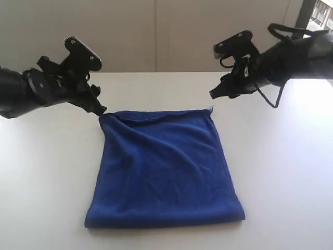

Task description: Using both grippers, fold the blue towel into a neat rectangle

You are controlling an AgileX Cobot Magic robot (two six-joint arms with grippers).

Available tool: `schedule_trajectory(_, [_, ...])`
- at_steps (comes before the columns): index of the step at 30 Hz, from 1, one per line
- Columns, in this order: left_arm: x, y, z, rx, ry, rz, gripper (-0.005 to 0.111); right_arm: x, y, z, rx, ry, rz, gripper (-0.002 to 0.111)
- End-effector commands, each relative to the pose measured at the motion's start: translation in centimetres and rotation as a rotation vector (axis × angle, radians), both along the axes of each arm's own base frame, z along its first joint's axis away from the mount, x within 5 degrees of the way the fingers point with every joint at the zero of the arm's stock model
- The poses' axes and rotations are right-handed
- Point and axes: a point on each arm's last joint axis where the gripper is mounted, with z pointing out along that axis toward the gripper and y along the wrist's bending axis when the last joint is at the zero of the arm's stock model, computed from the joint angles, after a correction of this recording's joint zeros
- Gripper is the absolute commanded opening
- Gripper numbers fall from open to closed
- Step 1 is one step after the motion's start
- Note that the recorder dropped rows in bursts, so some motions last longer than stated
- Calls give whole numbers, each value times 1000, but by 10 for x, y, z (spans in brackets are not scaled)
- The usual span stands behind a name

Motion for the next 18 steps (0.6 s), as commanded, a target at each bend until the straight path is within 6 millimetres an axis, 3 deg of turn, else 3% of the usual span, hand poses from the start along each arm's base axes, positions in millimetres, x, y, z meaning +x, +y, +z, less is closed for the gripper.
schedule_trajectory(1, [-25, 5, 35, -148, 175, -101, 20, 8, -8, 22, 89, 96, 37, 35])
schedule_trajectory(2, [-31, 10, 40, -184, 236, -142, 6, 13, -10, 25, 195, 125, 88, 31])
schedule_trajectory(3, [-34, 18, 42, -215, 288, -158, 0, 15, -10, 26, 303, 163, 151, 29])
schedule_trajectory(5, [-38, 33, 42, -297, 396, -152, 0, 22, -19, 24, 410, 232, 331, 22])
schedule_trajectory(7, [-43, 38, 36, -336, 504, -188, 0, 29, -28, 8, 403, 356, 403, 17])
schedule_trajectory(8, [-45, 35, 30, -350, 562, -220, 0, 35, -31, -4, 370, 399, 421, 16])
schedule_trajectory(13, [-46, 11, -4, -379, 719, -286, 0, 54, -24, -27, 303, 392, 437, 16])
schedule_trajectory(15, [-48, -8, -29, -364, 802, -317, 0, 61, -14, -35, 247, 363, 510, 17])
schedule_trajectory(18, [-51, -22, -46, -340, 848, -353, 0, 64, -3, -44, 189, 344, 594, 22])
